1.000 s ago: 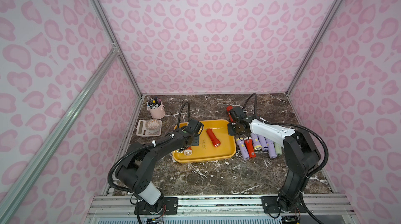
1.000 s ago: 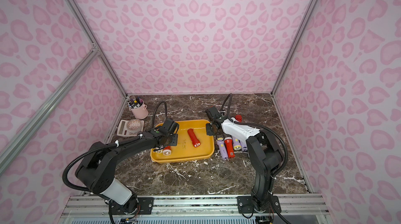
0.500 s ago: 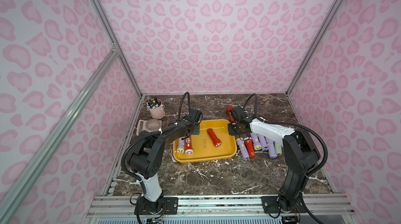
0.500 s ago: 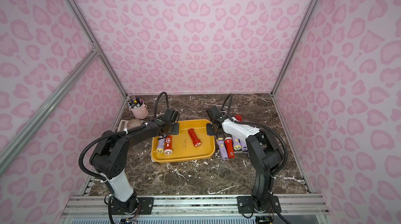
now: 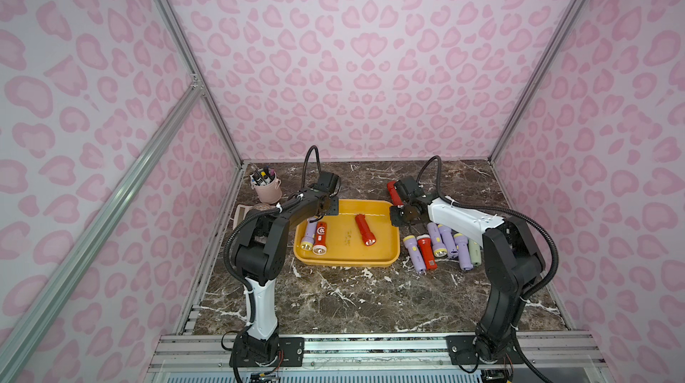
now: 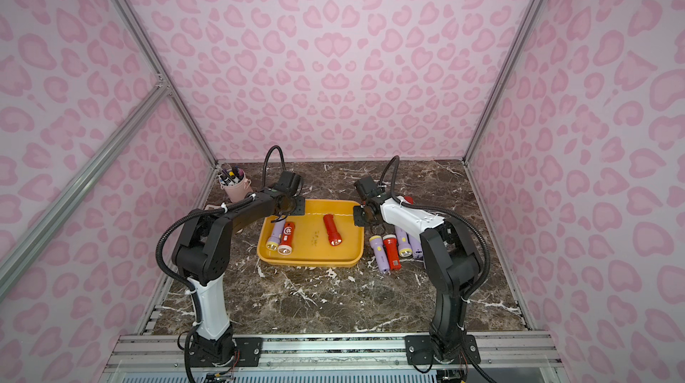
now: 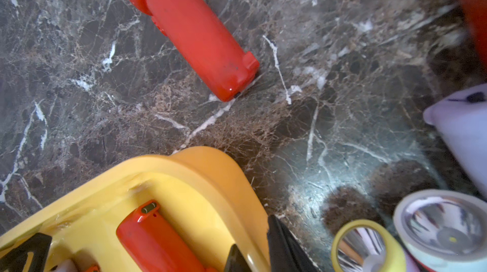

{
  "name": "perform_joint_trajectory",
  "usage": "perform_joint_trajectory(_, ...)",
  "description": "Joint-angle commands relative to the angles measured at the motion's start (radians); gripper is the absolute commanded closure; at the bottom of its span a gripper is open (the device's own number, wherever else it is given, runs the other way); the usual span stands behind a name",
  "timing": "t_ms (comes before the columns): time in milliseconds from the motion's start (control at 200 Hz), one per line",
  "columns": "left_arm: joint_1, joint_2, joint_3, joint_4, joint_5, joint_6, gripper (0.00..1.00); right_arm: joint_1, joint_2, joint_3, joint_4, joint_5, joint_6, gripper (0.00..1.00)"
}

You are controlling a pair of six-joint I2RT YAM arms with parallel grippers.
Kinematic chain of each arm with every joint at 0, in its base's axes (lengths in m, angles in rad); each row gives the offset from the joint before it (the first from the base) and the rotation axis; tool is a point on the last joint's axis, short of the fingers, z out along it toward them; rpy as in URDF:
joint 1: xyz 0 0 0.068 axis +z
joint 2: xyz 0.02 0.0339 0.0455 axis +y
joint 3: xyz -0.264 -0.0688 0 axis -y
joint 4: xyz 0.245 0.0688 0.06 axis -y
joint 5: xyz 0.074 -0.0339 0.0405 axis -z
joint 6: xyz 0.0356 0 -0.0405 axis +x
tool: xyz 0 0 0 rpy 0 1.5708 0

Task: Put the flashlights into the storage boxes
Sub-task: Move the storage box to the center of the board.

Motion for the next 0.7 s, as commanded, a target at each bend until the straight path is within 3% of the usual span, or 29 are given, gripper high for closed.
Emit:
perform_joint_trajectory(0, -0.003, -0.032, 0.003, -0.007, 0.049, 0.004, 0.4, 0.004, -0.001, 0.007, -0.015, -0.005, -0.022, 0.61)
perform_joint_trajectory(105, -0.021, -0.099, -0.028, -0.008, 0.071, -0.018, 0.39, 0.016, -0.04, -0.007, -0.014, 0.012, -0.034, 0.44)
perform_joint_trajectory(235, -0.083, -0.166, -0.04, -0.044, 0.089, -0.061, 0.37, 0.031, -0.109, -0.036, -0.016, 0.044, -0.043, 0.01)
perform_joint_trajectory(440, -0.217, -0.194, -0.051, -0.086, 0.059, -0.156, 0.35, 0.033, -0.224, -0.119, 0.0, 0.068, -0.034, 0.01)
perform_joint_trajectory(695, -0.277, -0.118, -0.041, -0.086, 0.069, -0.257, 0.35, 0.032, -0.392, -0.25, 0.027, 0.073, -0.042, 0.01)
